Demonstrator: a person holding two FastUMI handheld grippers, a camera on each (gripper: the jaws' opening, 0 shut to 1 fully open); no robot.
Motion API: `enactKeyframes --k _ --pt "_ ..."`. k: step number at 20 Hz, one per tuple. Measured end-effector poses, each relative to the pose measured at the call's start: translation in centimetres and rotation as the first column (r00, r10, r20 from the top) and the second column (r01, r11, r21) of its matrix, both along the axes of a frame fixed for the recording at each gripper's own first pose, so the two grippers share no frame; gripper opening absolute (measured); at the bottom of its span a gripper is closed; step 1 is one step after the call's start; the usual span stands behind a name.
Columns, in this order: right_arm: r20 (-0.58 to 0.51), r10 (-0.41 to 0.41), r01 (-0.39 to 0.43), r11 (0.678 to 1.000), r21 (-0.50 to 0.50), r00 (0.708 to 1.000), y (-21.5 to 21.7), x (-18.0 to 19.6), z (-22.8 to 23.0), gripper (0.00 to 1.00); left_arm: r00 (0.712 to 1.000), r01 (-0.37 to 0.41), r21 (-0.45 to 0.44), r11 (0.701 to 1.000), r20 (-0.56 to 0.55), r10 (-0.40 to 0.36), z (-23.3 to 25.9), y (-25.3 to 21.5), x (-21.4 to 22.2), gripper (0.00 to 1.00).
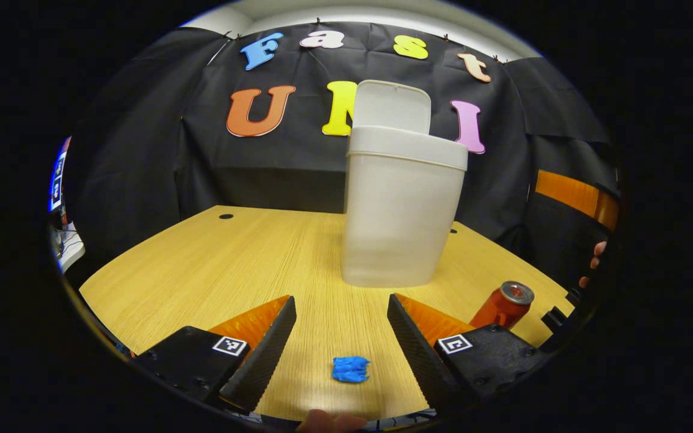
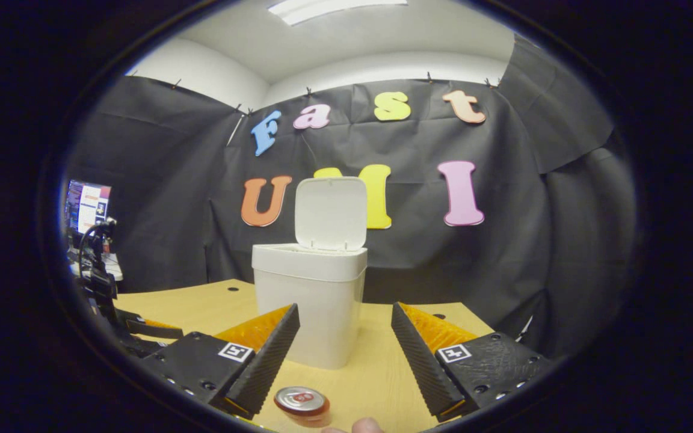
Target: Press the lid of the desktop garbage bin to open it, pick up the crumpled paper on the desktop and throw it into the bin, then pick up the pop can on the desktop and drop it into the bin, and finally close the garbage bin lid.
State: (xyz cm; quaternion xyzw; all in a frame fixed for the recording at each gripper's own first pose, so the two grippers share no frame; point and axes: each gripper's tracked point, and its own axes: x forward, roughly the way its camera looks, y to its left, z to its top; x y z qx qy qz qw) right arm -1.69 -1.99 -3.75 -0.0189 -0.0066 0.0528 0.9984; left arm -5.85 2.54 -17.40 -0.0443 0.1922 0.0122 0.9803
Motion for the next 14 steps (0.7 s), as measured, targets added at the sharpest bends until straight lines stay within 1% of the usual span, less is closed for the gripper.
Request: enactKeyframes --k 4,5,6,10,14 --pt "-0.028 -0.002 0.003 1.000 0.013 1.000 -0.3 -0.8 -1.7 0.95 0.997 0.001 0.006 1.000 -0.074 -0.001 -3.1 -0.8 -1.5 0.96" --pt "-0.033 -0.004 0.004 1.000 0.018 0.999 -0.4 -1.0 -2.1 0.98 0.996 0.002 0.013 1.000 -0.086 -0.001 -3.7 -0.9 -1.7 0.97" --pt "-0.038 -0.006 0.006 1.000 0.020 0.999 -0.5 -1.2 -2.4 0.95 0.995 0.003 0.016 1.000 -0.097 -0.001 -4.3 -0.9 -1.9 0.97" --pt "-0.041 -0.023 0.024 0.999 0.027 0.999 -1.4 -1.8 -3.0 0.95 0.987 0.004 0.001 1.000 -0.158 -0.004 -6.6 -1.3 -2.3 0.97" --pt "-0.051 -0.037 0.040 0.998 0.049 0.998 -1.6 -1.6 -3.8 0.95 0.984 -0.016 0.032 0.999 -0.174 0.021 -7.5 -0.8 -2.3 0.97"
